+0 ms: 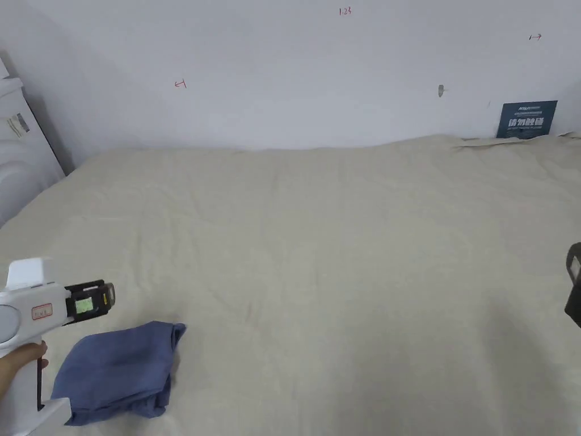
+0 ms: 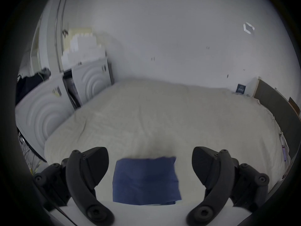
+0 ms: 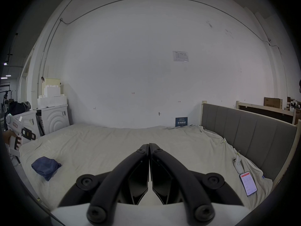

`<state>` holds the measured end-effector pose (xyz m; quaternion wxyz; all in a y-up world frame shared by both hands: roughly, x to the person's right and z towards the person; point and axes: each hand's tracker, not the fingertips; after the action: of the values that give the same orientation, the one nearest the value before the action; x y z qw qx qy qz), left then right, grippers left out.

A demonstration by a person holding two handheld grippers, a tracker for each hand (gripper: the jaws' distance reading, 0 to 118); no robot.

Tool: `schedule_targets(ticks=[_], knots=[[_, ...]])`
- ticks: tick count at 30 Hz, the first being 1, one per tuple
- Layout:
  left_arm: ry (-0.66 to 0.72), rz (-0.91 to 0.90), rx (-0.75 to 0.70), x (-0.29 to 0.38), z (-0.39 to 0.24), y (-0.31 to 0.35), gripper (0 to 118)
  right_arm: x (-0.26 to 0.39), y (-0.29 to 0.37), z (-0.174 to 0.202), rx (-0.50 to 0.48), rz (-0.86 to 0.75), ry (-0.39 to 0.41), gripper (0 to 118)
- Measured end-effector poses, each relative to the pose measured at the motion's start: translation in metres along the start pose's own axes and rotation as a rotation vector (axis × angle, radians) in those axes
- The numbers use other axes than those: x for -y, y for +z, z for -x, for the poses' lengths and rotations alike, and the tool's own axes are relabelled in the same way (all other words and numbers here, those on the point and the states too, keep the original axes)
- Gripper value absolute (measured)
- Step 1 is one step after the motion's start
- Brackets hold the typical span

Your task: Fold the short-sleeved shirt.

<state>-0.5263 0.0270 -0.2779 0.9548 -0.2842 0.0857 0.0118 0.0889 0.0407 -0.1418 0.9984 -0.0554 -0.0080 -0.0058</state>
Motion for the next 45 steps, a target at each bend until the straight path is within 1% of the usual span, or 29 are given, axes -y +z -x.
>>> schedule_targets(ticks=[3,4,6,8,11,12,14,18,22,23,25,27,29,32,33,34,35,36,37,38,45], knots=[[0.0,-0.091,0.001,-0.014,-0.02,0.029,117,-0.002,0.001,0.001,-0.004,-0.01,0.008,0],[0.018,-0.128,0.014,-0.016,-0.025,0.039,118,0.001,0.0,0.001,-0.005,-0.014,0.007,0],[0.046,-0.205,0.067,-0.021,-0.035,0.056,118,0.003,-0.001,0.002,-0.007,-0.021,0.008,0],[0.061,-0.246,0.087,-0.024,-0.047,0.07,118,0.002,0.0,0.002,-0.004,-0.027,0.009,0],[0.015,-0.318,0.068,-0.021,-0.073,0.087,118,0.002,-0.001,0.002,-0.004,-0.036,0.006,0],[0.004,-0.343,0.056,-0.019,-0.083,0.091,117,-0.01,-0.016,0.0,-0.002,-0.038,0.007,0],[-0.016,-0.392,0.039,-0.012,-0.101,0.097,117,-0.017,-0.024,-0.002,-0.002,-0.043,0.006,0],[-0.076,-0.485,0.008,0.007,-0.137,0.098,116,-0.018,-0.019,-0.007,0.001,-0.053,-0.006,0],[-0.067,-0.605,0.012,0.028,-0.172,0.098,115,-0.003,-0.029,-0.023,-0.002,-0.057,-0.015,0],[-0.063,-0.605,0.015,0.032,-0.18,0.097,115,-0.001,-0.029,-0.025,0.0,-0.055,-0.014,0],[-0.06,-0.609,0.03,0.038,-0.191,0.095,115,-0.011,-0.016,-0.012,0.004,-0.054,-0.018,0],[-0.059,-0.637,0.038,0.046,-0.205,0.095,113,-0.009,-0.013,-0.01,0.01,-0.053,-0.022,0],[-0.055,-0.657,0.028,0.053,-0.215,0.094,105,-0.009,-0.012,-0.014,0.016,-0.055,-0.023,0],[-0.05,-0.673,0.048,0.063,-0.226,0.094,65,-0.008,-0.009,-0.013,0.026,-0.055,-0.021,0],[-0.052,-0.666,0.054,0.064,-0.229,0.093,41,-0.007,-0.008,-0.013,0.031,-0.057,-0.017,0],[-0.056,-0.657,0.063,0.065,-0.233,0.094,24,-0.007,-0.008,-0.013,0.034,-0.057,-0.013,0],[-0.062,-0.645,0.089,0.067,-0.234,0.093,13,-0.007,-0.007,-0.012,0.037,-0.057,-0.012,0],[-0.065,-0.637,0.112,0.068,-0.235,0.092,4,-0.007,-0.007,-0.012,0.04,-0.058,-0.011,0],[-0.072,-0.626,0.129,0.069,-0.237,0.091,1,-0.007,-0.007,-0.011,0.043,-0.059,-0.011,0],[-0.082,-0.621,0.146,0.07,-0.238,0.092,0,-0.007,-0.007,-0.011,0.047,-0.059,-0.009,0],[-0.122,-0.609,0.163,0.075,-0.25,0.093,0,-0.008,-0.006,-0.017,0.062,-0.064,-0.001,0]])
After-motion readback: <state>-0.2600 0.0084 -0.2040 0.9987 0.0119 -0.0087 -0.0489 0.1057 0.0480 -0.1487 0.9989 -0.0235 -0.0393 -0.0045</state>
